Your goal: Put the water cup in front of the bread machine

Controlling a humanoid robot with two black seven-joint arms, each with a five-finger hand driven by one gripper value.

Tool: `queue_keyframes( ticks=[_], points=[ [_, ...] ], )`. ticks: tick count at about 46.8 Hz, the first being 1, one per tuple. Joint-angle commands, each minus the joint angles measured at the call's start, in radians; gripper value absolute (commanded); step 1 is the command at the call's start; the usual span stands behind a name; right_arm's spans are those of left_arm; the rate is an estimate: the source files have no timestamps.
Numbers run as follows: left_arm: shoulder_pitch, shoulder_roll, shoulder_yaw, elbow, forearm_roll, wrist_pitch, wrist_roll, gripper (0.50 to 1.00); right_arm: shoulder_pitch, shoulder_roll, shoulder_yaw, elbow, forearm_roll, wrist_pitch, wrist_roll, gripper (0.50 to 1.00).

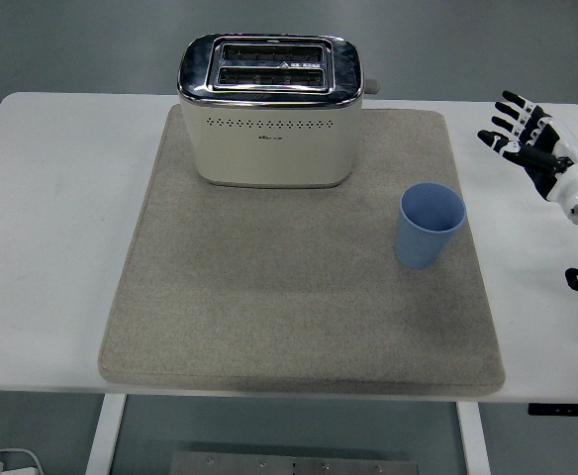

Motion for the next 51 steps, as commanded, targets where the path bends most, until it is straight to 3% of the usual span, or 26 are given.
queue_keyframes(
  ticks=[1, 12, 22, 28, 35, 51],
  points=[
    [-0.001, 0.0, 0.0, 0.0, 0.0, 0.0, 0.0, 1.0, 0.001, -0.027, -0.003, 0.05, -0.01, 0.001, 0.004, 0.915],
    [0.0, 0.0, 0.0, 0.0, 0.0, 0.0, 0.0, 1.0, -0.016, -0.142, -0.009, 0.199, -0.056, -0.002, 0.048, 0.915],
    [0.0, 0.0, 0.0, 0.0, 0.0, 0.0, 0.0, 1.0, -0.097, -0.227, -0.006, 0.291, -0.126, -0.008, 0.073, 0.913],
    [0.0, 0.0, 0.0, 0.0, 0.0, 0.0, 0.0, 1.0, -0.163, -0.291, -0.001, 0.362, -0.155, -0.01, 0.126, 0.913],
    [0.0, 0.0, 0.0, 0.0, 0.0, 0.0, -0.001, 1.0, -0.2, -0.36, -0.003, 0.423, -0.204, -0.01, 0.126, 0.913],
    [0.0, 0.0, 0.0, 0.0, 0.0, 0.0, 0.0, 1.0, -0.257, -0.367, -0.006, 0.437, -0.326, -0.039, 0.126, 0.903]
  ],
)
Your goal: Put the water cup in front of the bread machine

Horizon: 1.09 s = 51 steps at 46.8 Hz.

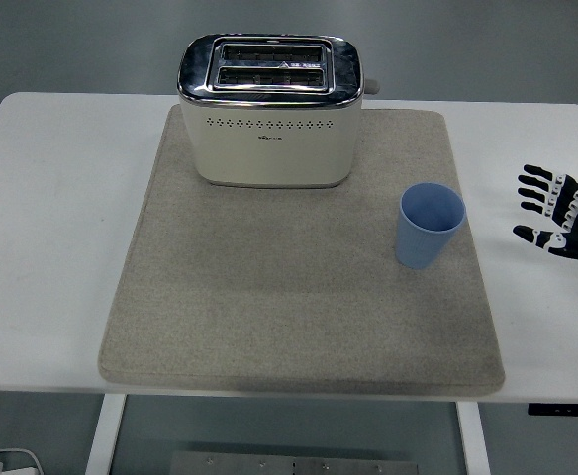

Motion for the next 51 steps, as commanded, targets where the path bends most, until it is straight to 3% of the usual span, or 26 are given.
queue_keyframes(
  ticks=[1, 17, 29, 51],
  points=[
    [0.001, 0.0, 0.0, 0.0, 0.0, 0.0, 0.0, 1.0, -0.009, 0.01, 0.001, 0.007, -0.051, -0.02, 0.0, 0.903],
    [0.001, 0.0, 0.0, 0.0, 0.0, 0.0, 0.0, 1.0, -0.009, 0.033, 0.002, 0.038, -0.142, -0.058, 0.0, 0.901],
    [0.001, 0.0, 0.0, 0.0, 0.0, 0.0, -0.001, 1.0, 0.0, 0.101, -0.002, 0.027, -0.174, -0.101, 0.0, 0.901],
    [-0.001, 0.0, 0.0, 0.0, 0.0, 0.0, 0.0, 1.0, 0.029, 0.188, -0.007, -0.02, -0.175, -0.115, 0.0, 0.901]
  ],
)
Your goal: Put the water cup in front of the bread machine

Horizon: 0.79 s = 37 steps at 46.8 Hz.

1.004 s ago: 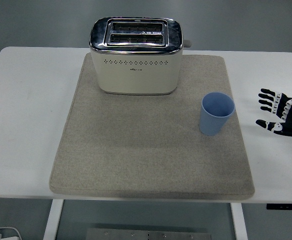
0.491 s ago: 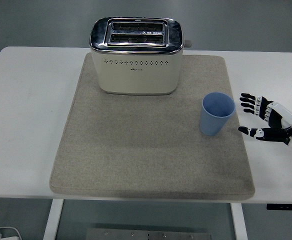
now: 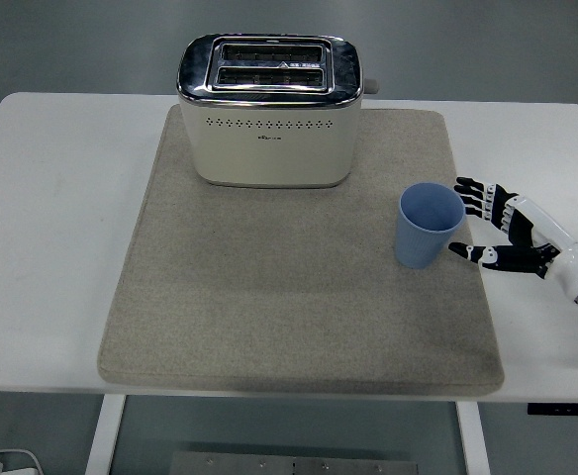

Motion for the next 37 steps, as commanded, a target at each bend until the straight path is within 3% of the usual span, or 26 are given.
queue_keyframes(
  ticks=[1, 15, 37],
  points=[
    [0.001, 0.0, 0.0, 0.0, 0.0, 0.0, 0.001, 1.0, 0.005, 0.021, -0.001, -0.012, 0.0, 0.0, 0.0, 0.903],
    [0.001, 0.0, 0.0, 0.0, 0.0, 0.0, -0.001, 1.0, 0.019, 0.066, -0.001, -0.025, 0.0, 0.002, 0.0, 0.907],
    [0.001, 0.0, 0.0, 0.0, 0.0, 0.0, 0.001, 1.0, 0.019, 0.07, -0.003, -0.025, -0.029, 0.012, 0.0, 0.913]
  ],
)
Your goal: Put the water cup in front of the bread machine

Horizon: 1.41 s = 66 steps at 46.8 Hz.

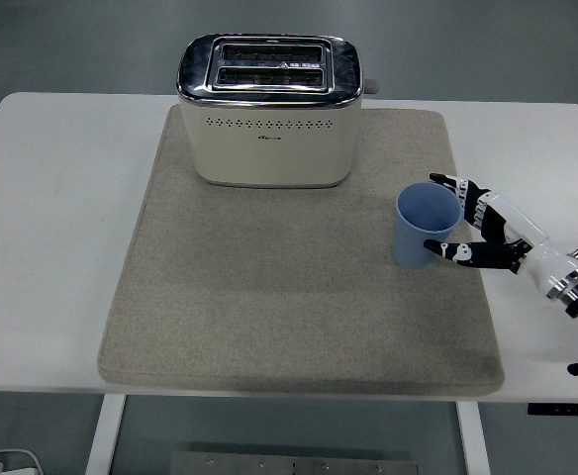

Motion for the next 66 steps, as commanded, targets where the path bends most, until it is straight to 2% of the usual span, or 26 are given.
queue_keyframes(
  ticks=[1, 26, 34, 39, 45, 49, 52, 66],
  points=[
    [0.001, 0.0, 0.0, 0.0, 0.0, 0.0, 0.0, 1.0, 0.0, 0.006, 0.0, 0.0, -0.006, 0.0, 0.0, 0.913],
    [0.001, 0.0, 0.0, 0.0, 0.0, 0.0, -0.001, 1.0, 0.023, 0.041, -0.012, -0.008, -0.009, 0.008, 0.0, 0.909],
    [0.001, 0.0, 0.0, 0.0, 0.0, 0.0, 0.0, 1.0, 0.043, 0.041, -0.046, -0.014, -0.017, 0.002, -0.022, 0.864],
    [0.001, 0.0, 0.0, 0.0, 0.0, 0.0, 0.0, 1.0, 0.056, 0.043, -0.054, -0.027, -0.017, 0.002, -0.025, 0.825],
    [-0.001, 0.0, 0.0, 0.0, 0.0, 0.0, -0.001, 1.0, 0.069, 0.043, -0.072, -0.04, -0.015, -0.003, -0.025, 0.746],
    [0.001, 0.0, 0.0, 0.0, 0.0, 0.0, 0.0, 1.0, 0.074, 0.041, -0.071, -0.04, -0.009, -0.006, -0.036, 0.644],
    [0.001, 0.0, 0.0, 0.0, 0.0, 0.0, 0.0, 1.0, 0.077, 0.041, -0.069, -0.04, -0.009, -0.006, -0.055, 0.5],
    [0.001, 0.0, 0.0, 0.0, 0.0, 0.0, -0.001, 1.0, 0.092, 0.041, -0.067, -0.04, 0.0, -0.006, -0.075, 0.5]
  ],
)
